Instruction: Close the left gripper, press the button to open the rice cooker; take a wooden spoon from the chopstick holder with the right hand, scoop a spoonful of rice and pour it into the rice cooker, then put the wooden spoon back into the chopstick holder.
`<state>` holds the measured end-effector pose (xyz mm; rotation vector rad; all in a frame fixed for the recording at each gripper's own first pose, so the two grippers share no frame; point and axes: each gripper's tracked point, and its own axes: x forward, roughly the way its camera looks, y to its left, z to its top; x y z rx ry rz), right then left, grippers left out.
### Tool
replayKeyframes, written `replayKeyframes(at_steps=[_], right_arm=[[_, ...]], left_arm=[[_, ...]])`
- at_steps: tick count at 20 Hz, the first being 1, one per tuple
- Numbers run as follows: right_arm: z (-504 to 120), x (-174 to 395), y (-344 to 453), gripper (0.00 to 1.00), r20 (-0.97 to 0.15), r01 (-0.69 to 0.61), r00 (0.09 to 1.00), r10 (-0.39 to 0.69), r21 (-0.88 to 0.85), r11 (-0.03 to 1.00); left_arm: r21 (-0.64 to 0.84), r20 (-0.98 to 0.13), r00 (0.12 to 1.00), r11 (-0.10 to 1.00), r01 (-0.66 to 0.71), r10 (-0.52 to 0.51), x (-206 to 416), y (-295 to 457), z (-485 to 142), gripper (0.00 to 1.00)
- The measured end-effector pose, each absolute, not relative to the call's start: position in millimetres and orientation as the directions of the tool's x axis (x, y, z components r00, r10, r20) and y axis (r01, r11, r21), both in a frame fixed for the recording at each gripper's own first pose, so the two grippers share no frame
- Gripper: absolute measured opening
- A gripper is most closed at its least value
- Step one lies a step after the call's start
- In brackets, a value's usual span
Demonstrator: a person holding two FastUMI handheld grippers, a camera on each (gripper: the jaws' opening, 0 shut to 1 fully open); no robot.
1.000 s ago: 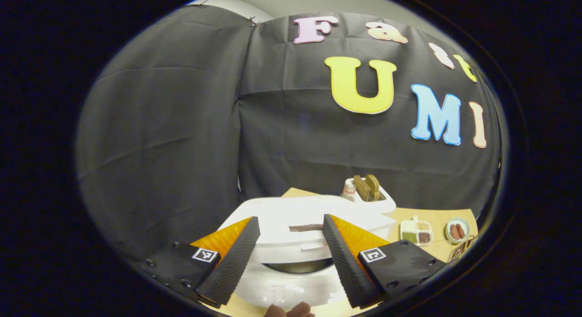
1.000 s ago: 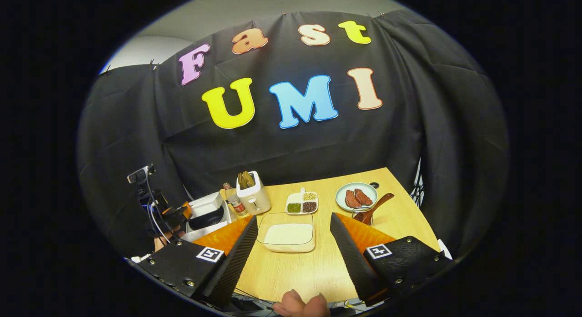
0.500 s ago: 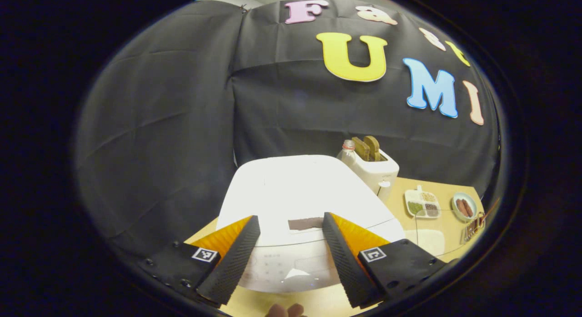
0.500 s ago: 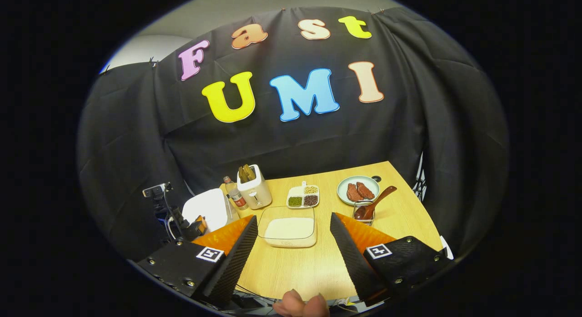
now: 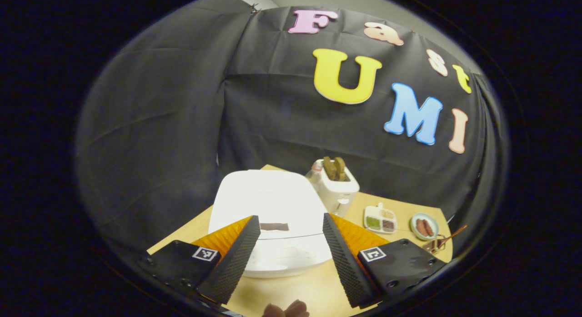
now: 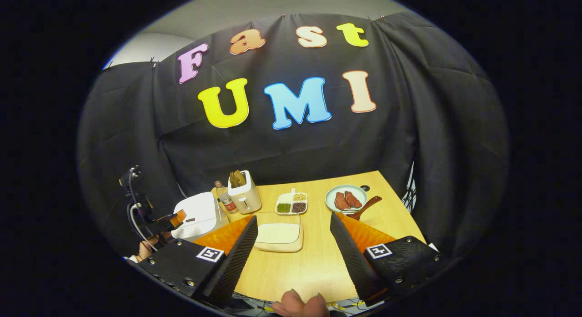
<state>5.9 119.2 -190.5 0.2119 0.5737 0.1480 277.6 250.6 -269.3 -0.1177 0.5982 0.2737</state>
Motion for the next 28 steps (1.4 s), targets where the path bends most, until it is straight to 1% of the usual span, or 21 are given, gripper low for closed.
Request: replayKeyframes(at_steps=[1,2,3,4,5,6,9,11,12,13,15,17,20,21,22,24,28], right_arm=[[-181,9,111,0.98,-0.498,-0.090,0.845,0.195,0.227,0.970],[-171,12,101,0.98,-0.469,-0.099,0.862,0.193,0.217,0.971],[-159,15,91,0.98,-0.436,-0.108,0.880,0.191,0.208,0.972],[-148,17,79,0.98,-0.403,-0.114,0.896,0.187,0.199,0.973],[-136,18,66,0.98,-0.371,-0.119,0.910,0.184,0.192,0.974],[-123,17,52,0.98,-0.336,-0.125,0.924,0.184,0.190,0.974],[-84,11,8,0.98,-0.226,-0.132,0.959,0.172,0.180,0.975],[-65,8,-19,0.98,-0.157,-0.133,0.975,0.156,0.144,0.981],[-58,5,-27,0.98,-0.129,-0.136,0.980,0.153,0.128,0.982],[-54,0,-29,0.98,-0.103,-0.153,0.981,0.166,0.119,0.981],[-52,-8,-33,0.98,-0.088,-0.166,0.980,0.177,0.123,0.979],[-49,-21,-31,0.98,-0.091,-0.194,0.973,0.211,0.163,0.967],[-45,-27,-33,0.97,-0.089,-0.196,0.973,0.212,0.166,0.967],[-45,-32,-28,0.97,-0.096,-0.211,0.969,0.229,0.167,0.963],[-42,-35,-17,0.97,-0.090,-0.235,0.964,0.251,0.166,0.958],[-43,-34,-11,0.98,-0.098,-0.239,0.962,0.254,0.145,0.960],[-41,-36,24,0.98,-0.119,-0.276,0.947,0.297,0.166,0.947]], left_arm=[[-0.039,-0.547,0.813,0.964,-0.265,0.201,272,233,-246,0.97],[-0.047,-0.520,0.834,0.969,-0.242,0.183,265,215,-220,0.97],[-0.057,-0.494,0.854,0.974,-0.221,0.165,258,196,-197,1.00],[-0.068,-0.467,0.872,0.977,-0.202,0.147,248,174,-171,0.97],[-0.079,-0.437,0.890,0.980,-0.183,0.131,239,152,-144,1.00],[-0.089,-0.400,0.909,0.983,-0.162,0.114,229,129,-118,0.94],[-0.109,-0.296,0.953,0.989,-0.104,0.068,196,65,-50,0.93],[-0.076,-0.247,0.967,0.993,-0.086,0.064,173,30,-13,0.96],[-0.050,-0.224,0.972,0.995,-0.086,0.073,162,18,3,0.92],[-0.019,-0.195,0.977,0.995,-0.094,0.088,151,8,18,0.96],[0.008,-0.159,0.982,0.995,-0.097,0.097,130,-12,34,0.92],[0.016,-0.154,0.985,0.997,-0.082,0.083,117,-27,38,0.92],[-0.007,-0.173,0.980,0.995,-0.104,0.101,106,-21,40,0.93],[-0.021,-0.167,0.980,0.993,-0.114,0.109,103,-17,45,0.93],[-0.020,-0.151,0.982,0.993,-0.118,0.114,104,-12,52,0.93],[0.011,-0.162,0.976,0.990,-0.144,0.144,100,5,52,0.93],[0.028,-0.167,0.974,0.988,-0.150,0.152,95,19,54,0.93]])
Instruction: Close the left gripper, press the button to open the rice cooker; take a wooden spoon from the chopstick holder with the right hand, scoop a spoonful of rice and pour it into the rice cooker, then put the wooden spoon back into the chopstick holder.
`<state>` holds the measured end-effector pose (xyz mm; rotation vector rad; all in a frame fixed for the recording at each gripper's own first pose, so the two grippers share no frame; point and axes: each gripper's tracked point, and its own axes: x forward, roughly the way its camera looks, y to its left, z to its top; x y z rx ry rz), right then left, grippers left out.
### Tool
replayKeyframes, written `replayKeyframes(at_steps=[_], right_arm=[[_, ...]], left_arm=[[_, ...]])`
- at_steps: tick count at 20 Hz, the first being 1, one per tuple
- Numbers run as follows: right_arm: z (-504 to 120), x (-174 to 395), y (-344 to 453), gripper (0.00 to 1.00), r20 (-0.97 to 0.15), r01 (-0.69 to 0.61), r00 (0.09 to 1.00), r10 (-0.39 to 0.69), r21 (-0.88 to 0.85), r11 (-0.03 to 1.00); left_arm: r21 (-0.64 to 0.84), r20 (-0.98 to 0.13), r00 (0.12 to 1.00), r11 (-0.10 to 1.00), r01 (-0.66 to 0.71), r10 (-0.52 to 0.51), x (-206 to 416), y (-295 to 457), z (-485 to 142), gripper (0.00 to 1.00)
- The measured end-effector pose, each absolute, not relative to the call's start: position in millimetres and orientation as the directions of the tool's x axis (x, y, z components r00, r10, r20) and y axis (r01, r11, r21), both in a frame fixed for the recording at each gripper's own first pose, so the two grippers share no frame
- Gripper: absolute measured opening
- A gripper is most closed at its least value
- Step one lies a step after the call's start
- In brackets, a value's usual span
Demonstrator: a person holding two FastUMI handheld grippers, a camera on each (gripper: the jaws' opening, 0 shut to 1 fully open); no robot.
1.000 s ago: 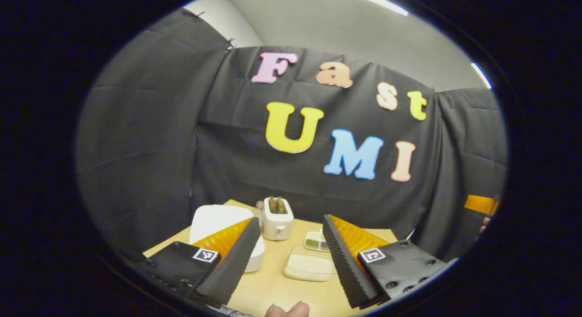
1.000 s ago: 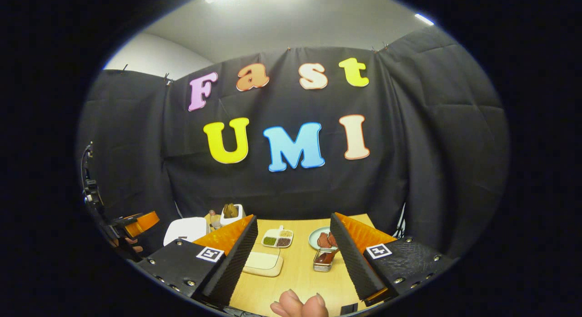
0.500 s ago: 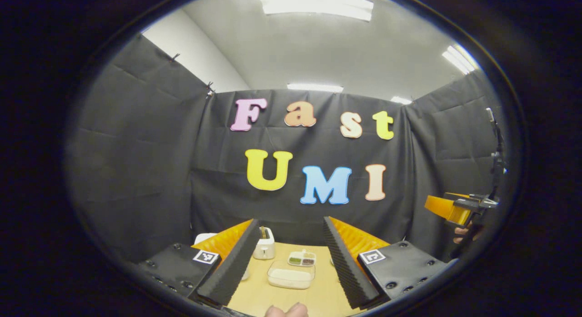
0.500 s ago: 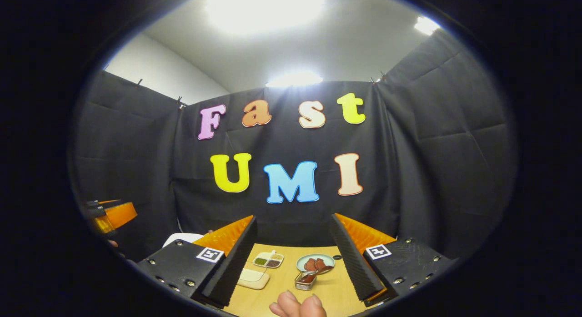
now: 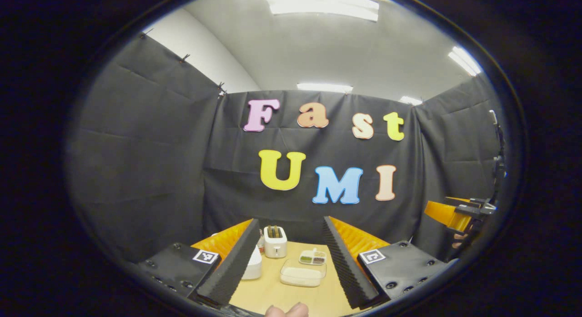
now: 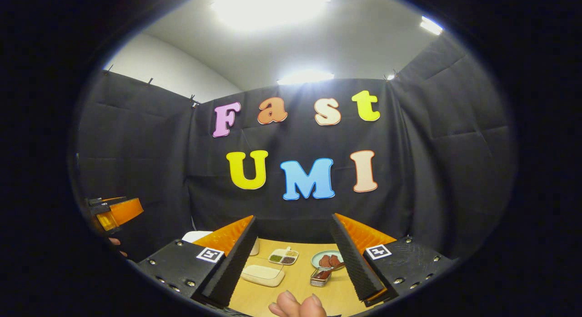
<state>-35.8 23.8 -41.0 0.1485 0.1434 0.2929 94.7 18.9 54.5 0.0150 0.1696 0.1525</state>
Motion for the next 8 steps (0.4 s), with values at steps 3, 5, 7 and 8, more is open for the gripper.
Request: replayKeyframes(at_steps=[3,5,7,8], right_arm=[[-34,-31,34,0.98,-0.108,-0.280,0.949,0.295,0.139,0.950],[-33,-31,44,0.98,-0.102,-0.285,0.949,0.299,0.135,0.949],[-36,-28,50,0.98,-0.113,-0.282,0.948,0.296,0.126,0.951],[-37,-28,54,0.98,-0.117,-0.285,0.947,0.300,0.127,0.950]], left_arm=[[0.023,-0.167,0.974,0.988,-0.151,0.153,92,29,53,0.93],[0.026,-0.168,0.973,0.988,-0.154,0.156,94,38,54,0.93],[0.027,-0.170,0.972,0.987,-0.158,0.160,94,47,53,0.93],[0.026,-0.170,0.972,0.987,-0.160,0.162,94,50,51,0.93]])
